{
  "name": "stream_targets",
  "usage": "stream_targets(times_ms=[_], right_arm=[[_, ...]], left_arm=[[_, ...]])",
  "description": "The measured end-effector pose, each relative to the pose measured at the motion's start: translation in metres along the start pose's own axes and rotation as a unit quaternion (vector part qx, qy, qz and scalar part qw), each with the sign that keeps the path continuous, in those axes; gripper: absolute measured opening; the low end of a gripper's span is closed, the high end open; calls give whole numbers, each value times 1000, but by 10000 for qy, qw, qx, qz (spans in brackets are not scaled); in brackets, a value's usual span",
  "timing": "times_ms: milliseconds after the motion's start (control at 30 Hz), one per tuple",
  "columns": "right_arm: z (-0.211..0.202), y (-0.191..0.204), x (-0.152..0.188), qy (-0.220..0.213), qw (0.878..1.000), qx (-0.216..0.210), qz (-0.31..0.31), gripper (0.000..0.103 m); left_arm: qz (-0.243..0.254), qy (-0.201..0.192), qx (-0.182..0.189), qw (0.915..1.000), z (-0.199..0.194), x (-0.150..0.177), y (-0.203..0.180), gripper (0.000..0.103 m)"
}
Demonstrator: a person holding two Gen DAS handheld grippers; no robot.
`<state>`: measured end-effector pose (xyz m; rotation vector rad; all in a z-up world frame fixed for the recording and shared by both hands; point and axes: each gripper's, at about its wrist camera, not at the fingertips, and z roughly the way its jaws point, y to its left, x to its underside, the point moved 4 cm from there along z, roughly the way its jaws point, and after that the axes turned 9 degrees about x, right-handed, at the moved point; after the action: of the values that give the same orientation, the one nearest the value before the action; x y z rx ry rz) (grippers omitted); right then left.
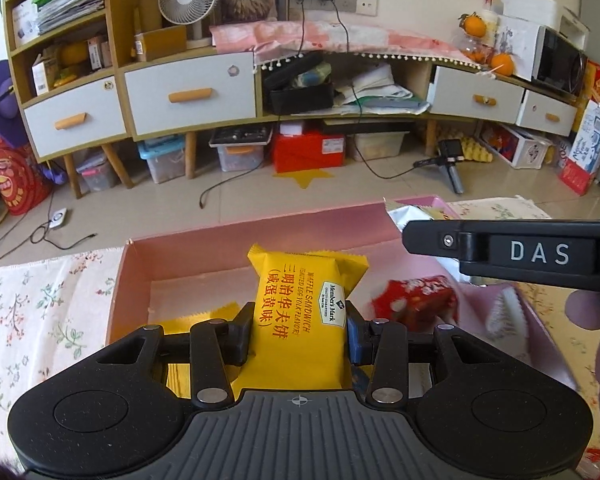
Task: Organize snacks
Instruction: 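Lower both bags into the pink box and open both tools to release them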
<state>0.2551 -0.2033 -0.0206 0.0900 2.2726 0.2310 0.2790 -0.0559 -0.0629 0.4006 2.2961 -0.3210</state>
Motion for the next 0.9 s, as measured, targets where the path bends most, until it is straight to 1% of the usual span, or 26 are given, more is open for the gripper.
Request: stream_targets(times_ms=[200,267,300,333,367,400,433,467,533,600,733,900], right_arm=[[7,1,-1,50,10000,11,19,44],[7,1,-1,52,10000,7,28,46],[7,1,-1,45,10000,6,35,46],[7,0,-2,26,10000,5,57,47],[6,-1,-2,20,10000,-7,92,59],[7,-3,-3,15,9999,3,141,66],[5,-4,-3,-7,9998,6,184,72],[4,-4,-3,-3,9998,-10,199,71],[3,-4,-4,27,9998,1,202,71],[2,-4,-5,29,9998,40,172,71],[-7,-3,-6,2,9999,62,155,75],[-19,-3,-5,-21,9998,121,144,79]], left_arm=[[-73,-32,-21,10000,9,-5,6,41],[-71,-80,-4,9999,9,-5,6,43],[-93,-99,72,9999,9,-5,6,47],[-120,-68,168,9998,10,-5,6,57],[-124,-73,207,9997,9,-4,6,62],[-81,-104,215,9997,7,-3,5,66],[-16,-98,215,9997,6,-2,3,68],[43,-88,187,9998,6,-2,0,69],[158,-89,134,9997,3,-2,-5,74],[211,-87,154,9996,-2,-2,-8,76],[243,-112,156,9995,-13,-4,-13,80],[306,-130,154,9993,-30,-3,-19,81]])
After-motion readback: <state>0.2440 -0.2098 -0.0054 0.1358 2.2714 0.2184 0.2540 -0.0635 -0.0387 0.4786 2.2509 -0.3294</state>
